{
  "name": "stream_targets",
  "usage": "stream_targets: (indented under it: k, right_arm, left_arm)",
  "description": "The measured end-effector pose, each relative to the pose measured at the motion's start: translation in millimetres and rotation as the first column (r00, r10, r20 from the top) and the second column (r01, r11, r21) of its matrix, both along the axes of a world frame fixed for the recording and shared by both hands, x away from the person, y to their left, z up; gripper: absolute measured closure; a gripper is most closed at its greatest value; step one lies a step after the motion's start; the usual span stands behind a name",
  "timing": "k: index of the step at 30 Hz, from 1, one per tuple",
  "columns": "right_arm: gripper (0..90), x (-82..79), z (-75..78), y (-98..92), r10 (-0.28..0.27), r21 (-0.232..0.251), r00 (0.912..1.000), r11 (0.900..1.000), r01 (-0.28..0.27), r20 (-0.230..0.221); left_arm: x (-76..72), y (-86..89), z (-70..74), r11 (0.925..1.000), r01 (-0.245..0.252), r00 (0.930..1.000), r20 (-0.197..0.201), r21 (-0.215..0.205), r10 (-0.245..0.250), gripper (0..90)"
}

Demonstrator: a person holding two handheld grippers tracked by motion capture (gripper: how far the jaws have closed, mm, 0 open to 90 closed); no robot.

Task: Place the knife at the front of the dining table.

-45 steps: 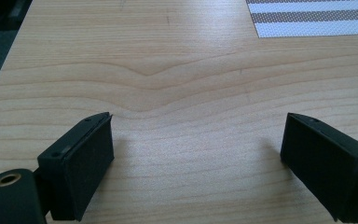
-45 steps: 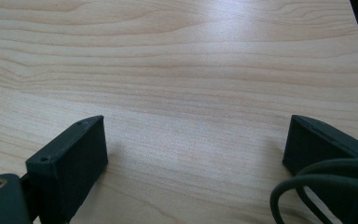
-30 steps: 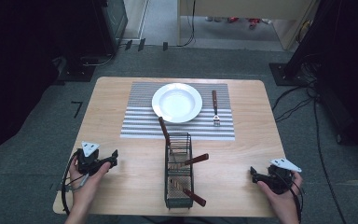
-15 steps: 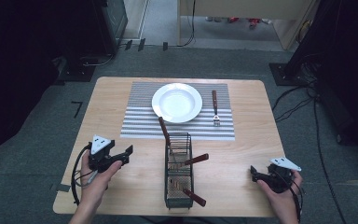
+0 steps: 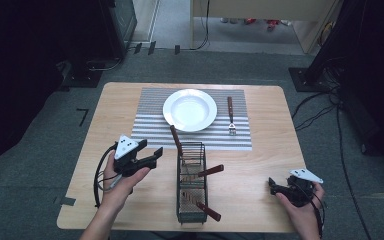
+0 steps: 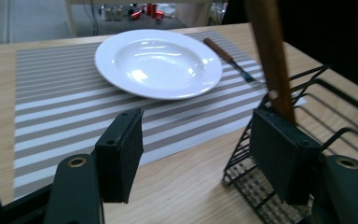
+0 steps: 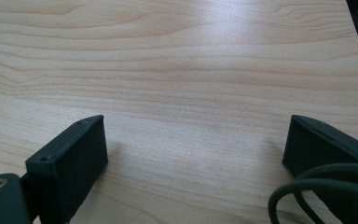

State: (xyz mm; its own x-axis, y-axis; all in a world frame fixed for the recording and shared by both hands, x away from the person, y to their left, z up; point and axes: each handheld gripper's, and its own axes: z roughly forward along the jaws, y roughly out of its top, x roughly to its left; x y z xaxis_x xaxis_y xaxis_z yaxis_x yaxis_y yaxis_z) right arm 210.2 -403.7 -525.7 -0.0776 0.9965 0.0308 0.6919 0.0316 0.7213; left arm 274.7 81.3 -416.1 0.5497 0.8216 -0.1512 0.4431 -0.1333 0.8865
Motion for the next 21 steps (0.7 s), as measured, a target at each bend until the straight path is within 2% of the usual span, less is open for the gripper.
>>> stream_targets:
  k: [5,9,10,14,21]
  right_arm:
    - [5.9,0.0,0.0,0.0,0.000,0.000,1.0000,1.000,0.000,0.000]
    - [5.9,0.0,-0.1,-0.2,0.001,-0.001,1.0000,1.000,-0.001,0.001]
    - [5.9,0.0,-0.1,-0.1,0.001,-0.001,1.0000,1.000,-0.001,0.001]
    - [5.9,0.0,-0.1,-0.2,0.001,-0.001,1.0000,1.000,-0.001,0.001]
    - [5.9,0.0,-0.1,-0.2,0.001,-0.001,1.0000,1.000,-0.001,0.001]
  left_arm:
    - [2.1,-10.5,5.6,0.9997,0.023,0.9997,0.006,-0.003,-0.023,38.2]
    - [6.5,-17.1,9.4,0.9980,0.056,0.9984,-0.001,-0.029,-0.056,44.3]
    - [8.3,-19.9,11.3,0.9957,0.085,0.9964,-0.006,-0.037,-0.085,44.9]
    - [11.3,-23.3,15.1,0.9892,0.125,0.9919,-0.013,-0.076,-0.127,47.8]
    - [17.6,-33.2,17.4,0.9848,0.155,0.9875,-0.017,-0.078,-0.157,49.6]
